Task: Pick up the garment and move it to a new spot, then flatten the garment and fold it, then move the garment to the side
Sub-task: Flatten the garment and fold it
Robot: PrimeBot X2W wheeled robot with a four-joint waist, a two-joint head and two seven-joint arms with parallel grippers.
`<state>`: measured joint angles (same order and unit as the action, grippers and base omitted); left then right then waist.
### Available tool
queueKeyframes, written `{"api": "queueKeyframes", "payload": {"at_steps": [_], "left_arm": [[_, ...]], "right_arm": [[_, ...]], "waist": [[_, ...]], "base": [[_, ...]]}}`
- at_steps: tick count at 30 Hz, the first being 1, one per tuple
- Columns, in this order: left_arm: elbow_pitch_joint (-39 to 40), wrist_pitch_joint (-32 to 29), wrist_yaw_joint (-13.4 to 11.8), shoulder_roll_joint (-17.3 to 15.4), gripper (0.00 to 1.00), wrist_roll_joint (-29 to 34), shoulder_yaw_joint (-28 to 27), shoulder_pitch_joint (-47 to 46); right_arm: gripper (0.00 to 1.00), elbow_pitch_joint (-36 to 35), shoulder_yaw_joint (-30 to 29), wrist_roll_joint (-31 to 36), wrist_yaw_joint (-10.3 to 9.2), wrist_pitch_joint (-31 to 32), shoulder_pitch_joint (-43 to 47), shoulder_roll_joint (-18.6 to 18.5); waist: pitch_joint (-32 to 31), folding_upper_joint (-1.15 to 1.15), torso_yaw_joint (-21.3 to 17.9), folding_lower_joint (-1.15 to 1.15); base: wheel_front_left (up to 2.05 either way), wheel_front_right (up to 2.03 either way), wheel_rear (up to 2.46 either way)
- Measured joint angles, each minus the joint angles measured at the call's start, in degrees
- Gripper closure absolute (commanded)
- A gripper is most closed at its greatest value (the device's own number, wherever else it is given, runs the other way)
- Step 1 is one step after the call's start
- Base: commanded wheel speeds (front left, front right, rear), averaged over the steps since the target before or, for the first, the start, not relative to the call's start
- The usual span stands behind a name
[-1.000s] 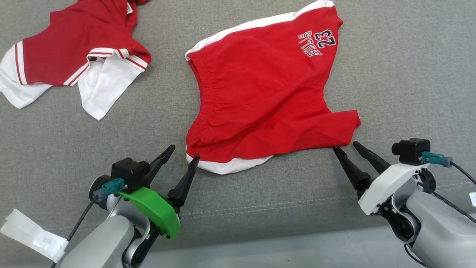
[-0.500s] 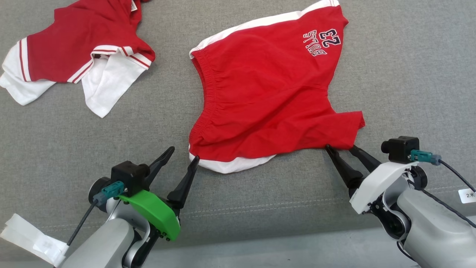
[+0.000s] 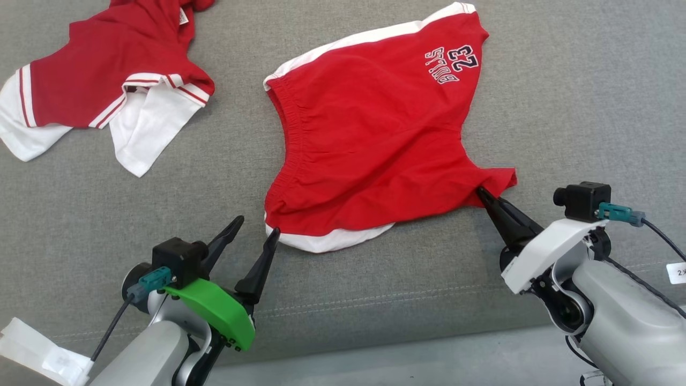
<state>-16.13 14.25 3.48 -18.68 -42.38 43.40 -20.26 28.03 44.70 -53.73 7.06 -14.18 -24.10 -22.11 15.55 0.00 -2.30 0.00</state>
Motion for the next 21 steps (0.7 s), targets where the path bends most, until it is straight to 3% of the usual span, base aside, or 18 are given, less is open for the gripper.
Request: {"api": "queueKeyframes", "payload": {"at_steps": [3,11,21], "left_arm": [[0.14,0.0,0.0,0.03,0.0,0.22,-0.49,0.36],[0.51,0.0,0.01,1.07,0.0,0.73,-1.01,0.4],[0.52,0.0,0.1,1.56,0.0,0.84,-1.96,1.53]], "right_arm": [[1.0,-2.43,0.52,-3.27,0.0,1.36,0.3,-1.03],[1.0,-8.23,3.13,-13.48,0.0,13.23,4.1,-5.08],[1.0,-13.54,1.44,-18.64,0.0,20.15,4.72,-10.34]], "waist": [[-0.21,0.0,-0.66,0.0],[-0.74,0.0,-1.55,0.0],[-1.0,0.0,-1.7,0.0]], "base": [[0.0,0.0,0.0],[0.0,0.0,0.0],[0.0,0.0,0.0]]}}
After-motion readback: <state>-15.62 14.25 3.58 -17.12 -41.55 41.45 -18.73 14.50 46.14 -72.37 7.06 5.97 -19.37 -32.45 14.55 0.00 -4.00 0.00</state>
